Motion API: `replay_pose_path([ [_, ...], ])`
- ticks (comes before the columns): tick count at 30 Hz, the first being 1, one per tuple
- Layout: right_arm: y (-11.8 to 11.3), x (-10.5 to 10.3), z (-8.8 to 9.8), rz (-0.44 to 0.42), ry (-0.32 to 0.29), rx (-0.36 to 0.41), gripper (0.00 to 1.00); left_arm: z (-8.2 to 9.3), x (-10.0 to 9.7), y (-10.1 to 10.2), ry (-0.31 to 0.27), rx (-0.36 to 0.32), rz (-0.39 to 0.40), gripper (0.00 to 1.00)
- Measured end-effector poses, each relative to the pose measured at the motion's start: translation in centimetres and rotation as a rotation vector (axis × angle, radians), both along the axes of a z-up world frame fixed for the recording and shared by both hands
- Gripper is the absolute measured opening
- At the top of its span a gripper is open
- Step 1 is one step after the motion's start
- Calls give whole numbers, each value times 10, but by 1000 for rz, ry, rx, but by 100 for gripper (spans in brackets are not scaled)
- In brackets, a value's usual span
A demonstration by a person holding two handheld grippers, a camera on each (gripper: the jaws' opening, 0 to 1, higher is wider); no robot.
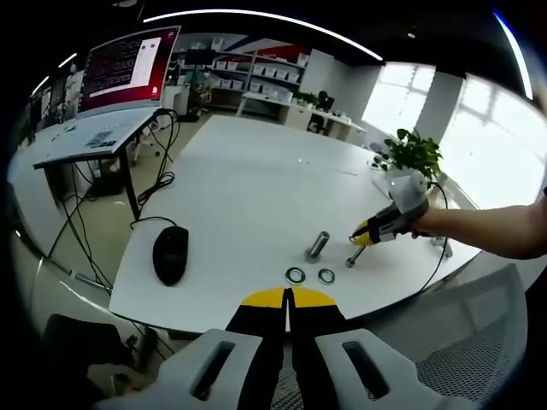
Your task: Place the washer onto the threaded stud by aligning its center hole with the stud, sliding it down to the base, and recovering from edge contact or off-axis alignment until the washer reaches the visible bottom stop.
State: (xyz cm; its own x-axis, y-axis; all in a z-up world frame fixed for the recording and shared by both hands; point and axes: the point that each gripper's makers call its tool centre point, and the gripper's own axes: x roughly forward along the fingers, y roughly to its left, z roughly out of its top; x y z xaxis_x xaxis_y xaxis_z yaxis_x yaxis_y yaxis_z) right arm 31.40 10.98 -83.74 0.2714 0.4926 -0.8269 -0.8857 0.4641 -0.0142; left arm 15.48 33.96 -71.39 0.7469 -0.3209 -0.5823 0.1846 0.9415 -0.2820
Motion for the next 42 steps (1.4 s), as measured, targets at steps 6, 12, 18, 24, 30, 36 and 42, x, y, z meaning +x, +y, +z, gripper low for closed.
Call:
replay_pose_path([
  [6, 2, -2, 19, -13, -21, 57, 15, -1, 0, 2, 2, 2, -3, 0],
  [12, 9, -14, 40, -16, -27, 111, 15, -1, 1, 3, -1, 1, 0, 0],
  [18, 14, -30, 53, -5, -30, 145, 15, -2, 0, 4, -1, 1, 0, 0],
  [24, 15, -45, 55, 44, -19, 133, 15, -1, -1, 2, -1, 2, -1, 0],
  [30, 17, -52, 51, 90, -12, 101, 15, -1, 0, 3, -3, 1, 2, 0],
  [36, 21, -54, 48, 113, -12, 79, 15, -1, 1, 4, -7, 1, 5, 0],
  [42, 21, -52, 43, 125, -11, 55, 15, 0, 1, 2, -7, 2, 5, 0],
])
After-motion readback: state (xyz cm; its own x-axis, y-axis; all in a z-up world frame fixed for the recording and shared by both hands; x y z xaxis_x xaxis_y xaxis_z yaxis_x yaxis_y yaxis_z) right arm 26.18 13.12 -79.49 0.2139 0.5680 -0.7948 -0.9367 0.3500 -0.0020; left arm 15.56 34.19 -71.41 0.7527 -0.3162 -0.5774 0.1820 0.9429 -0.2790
